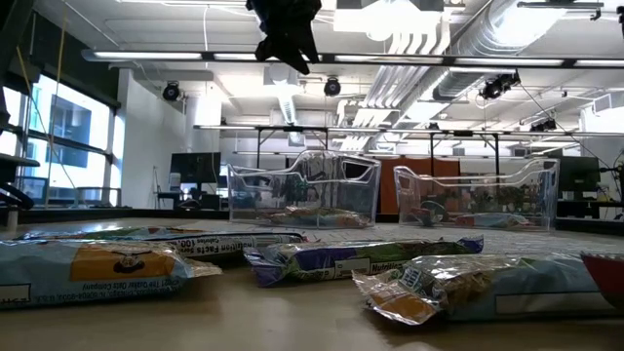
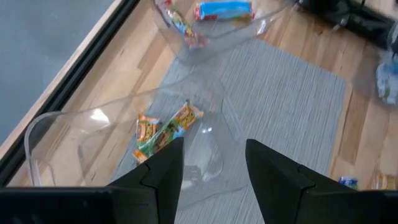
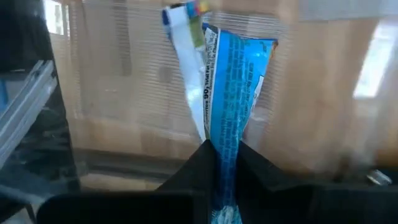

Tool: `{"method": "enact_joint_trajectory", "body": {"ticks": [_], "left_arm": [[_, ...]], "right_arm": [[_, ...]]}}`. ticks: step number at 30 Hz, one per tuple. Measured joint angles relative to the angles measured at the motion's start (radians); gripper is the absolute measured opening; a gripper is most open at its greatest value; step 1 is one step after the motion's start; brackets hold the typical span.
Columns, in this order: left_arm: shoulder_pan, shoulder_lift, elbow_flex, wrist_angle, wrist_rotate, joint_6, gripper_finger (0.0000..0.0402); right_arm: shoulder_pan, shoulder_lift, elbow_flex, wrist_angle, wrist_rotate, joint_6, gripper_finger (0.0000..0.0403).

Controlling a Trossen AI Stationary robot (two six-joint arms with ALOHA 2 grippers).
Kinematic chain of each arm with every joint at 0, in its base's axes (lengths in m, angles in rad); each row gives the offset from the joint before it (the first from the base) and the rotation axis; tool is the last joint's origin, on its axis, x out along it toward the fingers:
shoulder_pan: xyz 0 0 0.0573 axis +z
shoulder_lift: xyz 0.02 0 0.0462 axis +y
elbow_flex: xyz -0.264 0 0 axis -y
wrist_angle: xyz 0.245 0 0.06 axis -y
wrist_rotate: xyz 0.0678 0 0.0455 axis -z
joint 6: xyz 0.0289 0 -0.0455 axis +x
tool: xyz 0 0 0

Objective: Pick and place Granola Bars by type
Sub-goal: Put the blue granola bar into the bottom right transparent bin, then put the blue granola into the bottom right transparent bin

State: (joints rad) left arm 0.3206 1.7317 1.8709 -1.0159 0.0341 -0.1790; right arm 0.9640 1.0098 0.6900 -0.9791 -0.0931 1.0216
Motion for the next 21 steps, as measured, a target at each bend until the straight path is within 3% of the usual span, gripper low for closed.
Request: {"method": "enact_joint_trajectory", "body": {"ticks": [5,10,21], "left_arm": [[0.0,0.0,0.0,0.05,0.0,-0.007,0.0168],[0.0,0.0,0.0,0.05,0.0,-0.009,0.0168],[0.0,0.0,0.0,0.049,0.0,-0.01,0.0168]], "right_arm": [[0.002,0.032,-0.078,0.139,0.007,0.024,0.0036],[-0.002,0.038,-0.101,0.141,0.012,0.053,0.0048],[-0.002,0.034,-0.096,0.281,0.068,0.061,0.0116]]}}
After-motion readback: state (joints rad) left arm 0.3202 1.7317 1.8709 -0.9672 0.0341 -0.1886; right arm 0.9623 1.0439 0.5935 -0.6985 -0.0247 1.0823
